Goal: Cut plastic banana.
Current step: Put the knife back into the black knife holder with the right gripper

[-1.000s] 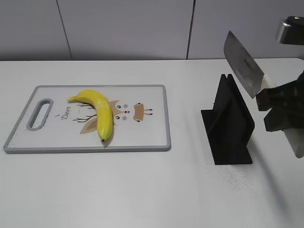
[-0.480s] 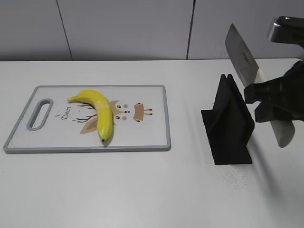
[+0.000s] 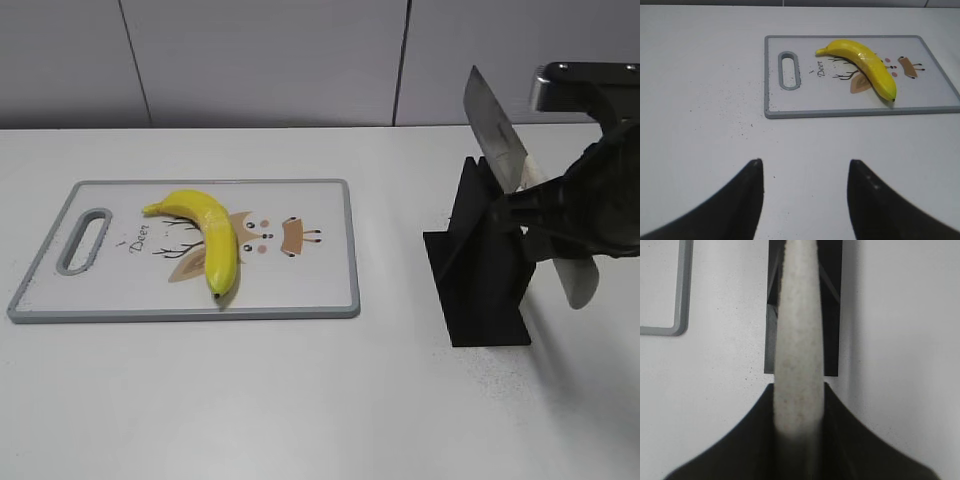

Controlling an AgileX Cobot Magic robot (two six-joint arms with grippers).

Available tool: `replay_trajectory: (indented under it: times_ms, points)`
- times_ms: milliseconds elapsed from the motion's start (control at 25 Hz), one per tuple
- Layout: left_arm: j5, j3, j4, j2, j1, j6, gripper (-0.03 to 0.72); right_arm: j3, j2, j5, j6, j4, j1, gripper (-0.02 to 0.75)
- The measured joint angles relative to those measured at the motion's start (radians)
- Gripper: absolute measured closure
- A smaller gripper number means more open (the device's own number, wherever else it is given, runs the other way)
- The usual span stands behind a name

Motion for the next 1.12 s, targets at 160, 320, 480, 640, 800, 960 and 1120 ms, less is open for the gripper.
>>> replay_trajectory:
  times_ms: [160, 320, 480, 640, 800, 960, 1120]
  points:
    - [0.000, 0.000, 0.000, 0.000, 0.000, 0.000, 0.162, 0.000, 0.025, -0.010, 0.004, -0.006, 0.000, 0.577]
    - [0.000, 0.000, 0.000, 0.000, 0.000, 0.000, 0.162, 0.000, 0.063, -0.011, 0.018, -0.019, 0.000, 0.577]
    - [0.000, 0.000, 0.000, 0.000, 0.000, 0.000, 0.162, 0.000, 0.085, -0.014, 0.027, -0.026, 0.000, 0.577]
    - [0.000, 0.000, 0.000, 0.000, 0.000, 0.000, 0.162, 0.000, 0.088, -0.016, 0.031, -0.024, 0.000, 0.577]
    - [0.000, 0.000, 0.000, 0.000, 0.000, 0.000, 0.162, -0.002, 0.090, -0.013, 0.031, 0.008, 0.000, 0.577]
    - [0.000, 0.000, 0.000, 0.000, 0.000, 0.000, 0.162, -0.005, 0.104, 0.040, 0.028, 0.031, 0.000, 0.577]
    - [0.000, 0.000, 0.000, 0.000, 0.000, 0.000, 0.162, -0.020, 0.106, 0.064, 0.025, 0.033, 0.000, 0.577]
